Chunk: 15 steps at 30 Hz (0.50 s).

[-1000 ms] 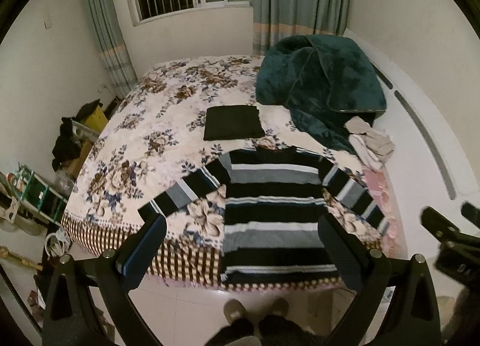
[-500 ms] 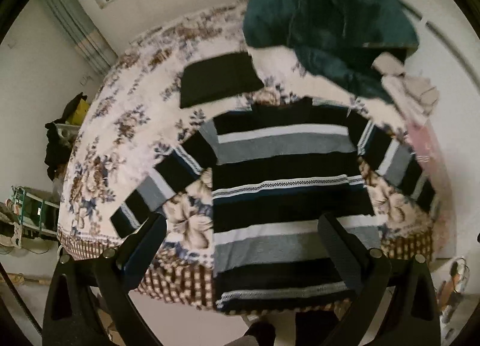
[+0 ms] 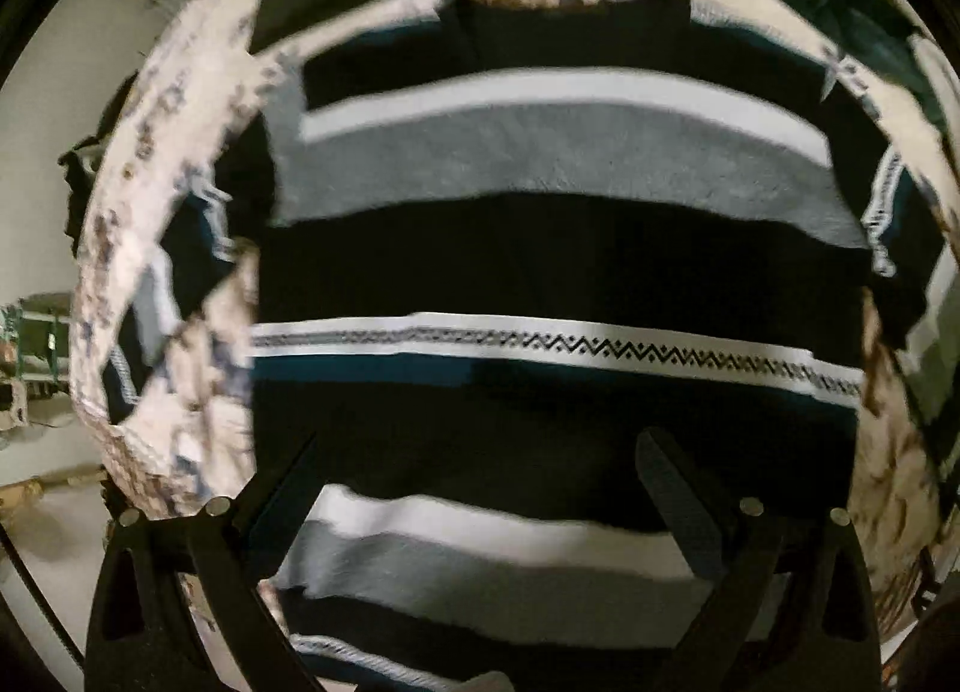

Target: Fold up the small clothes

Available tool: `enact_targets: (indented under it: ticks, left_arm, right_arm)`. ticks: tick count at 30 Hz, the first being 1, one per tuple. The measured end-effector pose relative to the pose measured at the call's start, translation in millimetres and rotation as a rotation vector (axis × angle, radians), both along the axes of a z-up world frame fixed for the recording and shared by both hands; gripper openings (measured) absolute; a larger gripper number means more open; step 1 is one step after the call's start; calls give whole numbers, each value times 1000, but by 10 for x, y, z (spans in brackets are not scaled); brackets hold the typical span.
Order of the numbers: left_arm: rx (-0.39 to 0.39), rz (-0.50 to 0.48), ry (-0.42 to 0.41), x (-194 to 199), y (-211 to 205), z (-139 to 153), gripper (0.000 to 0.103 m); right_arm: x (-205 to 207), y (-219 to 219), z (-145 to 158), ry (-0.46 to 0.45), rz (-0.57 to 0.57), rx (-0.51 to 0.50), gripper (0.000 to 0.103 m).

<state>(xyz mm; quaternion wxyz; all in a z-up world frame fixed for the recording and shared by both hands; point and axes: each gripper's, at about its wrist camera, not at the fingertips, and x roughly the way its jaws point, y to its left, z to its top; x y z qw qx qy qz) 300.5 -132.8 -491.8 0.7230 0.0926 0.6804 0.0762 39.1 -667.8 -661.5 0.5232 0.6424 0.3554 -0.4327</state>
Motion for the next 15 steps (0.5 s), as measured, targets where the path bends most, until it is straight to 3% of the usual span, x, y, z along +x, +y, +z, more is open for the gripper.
enact_targets:
  ticks: [1,2,4,5,10,15]
  left_arm:
    - [-4,-2,6,31,-18,-86,103]
    - [-10,-3,9,58,-22,-162,103]
    - [-31,-5,9,104,-9,-292,103]
    - [-39,-9,8,130,13,-338,103]
    - [-59,-7,-12,252,175,-370,103]
    - [-76,44,-90,393,631,-115,103]
  right_arm:
    - [-6,-8,-12,-8,-43,-41,69]
    - [5,-13,5,-10,-58,-88,48]
    - [99,-27,30,33,-35,-149,18]
    - [134,-29,19,29,-29,-161,14]
    - [548,112,345,83,106,-282,10]
    - [1557,828,1310,10,438,-449,10]
